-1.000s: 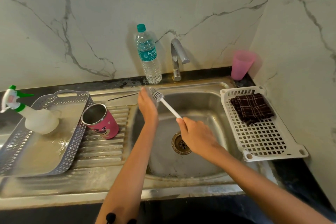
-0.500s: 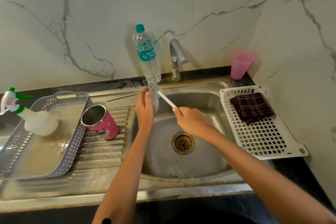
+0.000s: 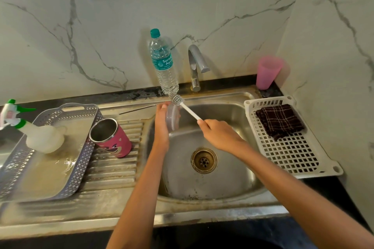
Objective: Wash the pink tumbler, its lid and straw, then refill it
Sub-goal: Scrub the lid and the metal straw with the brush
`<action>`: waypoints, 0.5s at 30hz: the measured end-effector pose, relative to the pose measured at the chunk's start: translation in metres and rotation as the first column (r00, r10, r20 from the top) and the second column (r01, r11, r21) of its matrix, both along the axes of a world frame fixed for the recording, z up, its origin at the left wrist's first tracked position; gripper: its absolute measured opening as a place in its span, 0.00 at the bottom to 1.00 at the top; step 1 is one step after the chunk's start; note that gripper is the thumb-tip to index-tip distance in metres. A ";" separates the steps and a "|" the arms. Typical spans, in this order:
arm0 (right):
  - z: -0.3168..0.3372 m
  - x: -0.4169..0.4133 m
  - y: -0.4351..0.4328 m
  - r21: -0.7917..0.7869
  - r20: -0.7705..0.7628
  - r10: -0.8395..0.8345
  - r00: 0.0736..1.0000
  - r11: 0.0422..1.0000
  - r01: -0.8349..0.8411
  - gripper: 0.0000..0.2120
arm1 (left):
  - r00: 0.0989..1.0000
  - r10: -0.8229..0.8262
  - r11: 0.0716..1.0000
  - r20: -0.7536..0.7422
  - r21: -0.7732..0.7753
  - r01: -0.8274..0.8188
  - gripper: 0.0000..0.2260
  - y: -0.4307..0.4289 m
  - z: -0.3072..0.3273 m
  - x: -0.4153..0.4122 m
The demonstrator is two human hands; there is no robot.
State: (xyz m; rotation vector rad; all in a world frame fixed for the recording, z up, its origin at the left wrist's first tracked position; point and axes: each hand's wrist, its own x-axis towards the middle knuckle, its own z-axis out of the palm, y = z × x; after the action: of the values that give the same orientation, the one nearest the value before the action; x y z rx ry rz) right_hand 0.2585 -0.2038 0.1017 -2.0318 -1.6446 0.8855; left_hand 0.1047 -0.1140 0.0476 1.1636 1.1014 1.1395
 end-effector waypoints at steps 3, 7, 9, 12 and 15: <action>-0.003 0.000 -0.001 0.000 0.009 -0.013 1.000 1.000 0.013 0.21 | 0.982 -0.059 0.977 0.179 -0.193 0.094 0.26 -0.007 0.005 -0.001; -0.007 -0.005 -0.004 0.025 0.059 -0.031 0.998 0.999 0.030 0.21 | 0.916 -0.114 0.953 0.385 -0.219 0.211 0.29 -0.012 0.007 -0.006; -0.008 -0.008 -0.006 0.042 0.069 -0.031 0.997 0.999 0.028 0.21 | 0.888 -0.107 0.961 0.447 -0.182 0.208 0.27 -0.013 0.001 -0.007; -0.009 -0.011 -0.004 0.050 0.026 -0.024 0.999 0.998 0.023 0.22 | 0.775 -0.028 0.976 0.631 -0.150 0.158 0.22 -0.010 -0.002 -0.004; -0.017 -0.018 -0.010 0.013 -0.015 -0.022 1.000 1.000 0.022 0.22 | 0.635 0.160 0.971 0.755 -0.236 0.036 0.21 0.003 0.005 -0.006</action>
State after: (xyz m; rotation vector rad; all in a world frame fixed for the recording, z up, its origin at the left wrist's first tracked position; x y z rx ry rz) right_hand 0.2409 -0.2135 0.0845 -2.0255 -1.6131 0.8779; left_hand 0.0991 -0.1109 0.0523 0.3437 0.5600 1.3356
